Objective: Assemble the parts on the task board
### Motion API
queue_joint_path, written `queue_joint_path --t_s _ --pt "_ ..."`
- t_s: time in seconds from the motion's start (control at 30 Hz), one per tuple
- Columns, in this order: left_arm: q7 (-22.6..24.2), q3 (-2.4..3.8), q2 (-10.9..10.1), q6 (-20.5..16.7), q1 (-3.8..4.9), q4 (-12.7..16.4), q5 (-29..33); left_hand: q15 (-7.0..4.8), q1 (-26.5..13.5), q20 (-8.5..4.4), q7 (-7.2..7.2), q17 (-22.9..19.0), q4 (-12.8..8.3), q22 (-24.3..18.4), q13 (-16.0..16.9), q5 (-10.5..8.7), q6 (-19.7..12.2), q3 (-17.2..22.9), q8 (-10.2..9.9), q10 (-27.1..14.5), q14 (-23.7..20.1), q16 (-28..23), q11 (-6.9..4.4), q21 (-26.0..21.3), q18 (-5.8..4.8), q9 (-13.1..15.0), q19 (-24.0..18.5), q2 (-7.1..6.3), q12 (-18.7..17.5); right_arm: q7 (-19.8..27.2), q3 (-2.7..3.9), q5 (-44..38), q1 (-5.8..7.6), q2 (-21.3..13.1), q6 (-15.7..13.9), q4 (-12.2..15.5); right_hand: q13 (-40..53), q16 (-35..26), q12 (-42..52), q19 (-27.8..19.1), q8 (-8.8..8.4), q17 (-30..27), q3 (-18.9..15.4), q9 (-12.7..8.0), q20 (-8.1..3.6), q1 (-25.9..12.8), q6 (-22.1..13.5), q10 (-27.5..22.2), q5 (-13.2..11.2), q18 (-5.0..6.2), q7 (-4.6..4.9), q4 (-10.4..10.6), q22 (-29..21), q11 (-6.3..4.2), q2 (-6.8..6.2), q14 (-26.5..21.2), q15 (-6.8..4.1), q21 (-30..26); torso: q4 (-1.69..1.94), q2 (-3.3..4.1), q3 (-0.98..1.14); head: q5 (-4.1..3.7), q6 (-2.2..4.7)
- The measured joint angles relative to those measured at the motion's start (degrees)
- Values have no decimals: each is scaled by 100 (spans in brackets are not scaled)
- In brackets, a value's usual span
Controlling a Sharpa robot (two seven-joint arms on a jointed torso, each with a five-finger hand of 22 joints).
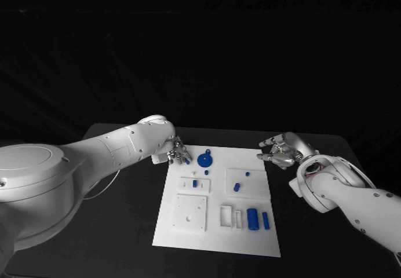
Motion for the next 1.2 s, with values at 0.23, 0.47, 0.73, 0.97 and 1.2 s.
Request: queue_joint_path --t_s 0.23,0.47,0.73,0.97,1.2 --pt "1 0 -22 -37 -1 27 42 0 -9 -22 32 30 -213 0 -6 229 -88 343 191 0 0 20 0 43 0 59 22 36 0 -1 0 3 0 9 0 -5 0 0 0 0 0 0 0 0 0 -25 -1 0 0 0 -1 0 0 0 25 0 0 0 1 -2 0 5 5" --pt "1 -1 -111 -141 -2 167 115 -22 -47 -22 31 56 -196 -1 -6 395 -87 390 145 0 22 20 0 86 0 59 22 59 0 -1 0 6 0 12 0 -12 0 0 0 0 0 -1 0 0 0 -25 -3 0 23 0 -3 0 0 0 24 0 0 0 8 -6 0 12 20" --pt "-1 0 -282 -323 2 479 182 -43 -82 -22 50 65 -204 -1 -11 555 -67 412 96 0 43 20 0 87 0 135 22 33 0 -1 0 10 0 2 -1 -10 0 0 0 0 0 -1 0 0 0 -42 -4 0 23 -1 -4 0 0 0 7 0 0 0 31 -18 -2 14 34" --pt "-14 4 -569 -543 9 960 217 -72 -144 -42 83 91 -284 -2 -24 827 -34 493 24 -1 73 19 -39 137 0 460 43 -29 33 -1 0 13 0 -14 -1 -11 0 0 0 0 0 -1 0 0 0 -47 -4 0 23 -1 -5 0 0 0 1 0 0 0 41 -29 -2 24 35" --pt "-87 13 -1103 -793 105 1780 222 -68 -202 -62 123 104 -360 -2 -48 994 6 568 -24 -1 140 19 -40 155 0 477 63 -87 108 -1 0 18 -1 -33 -2 -17 5 0 23 0 0 -1 -26 0 0 -47 -4 0 22 0 -5 26 -1 0 1 0 0 0 85 -65 -3 22 7"
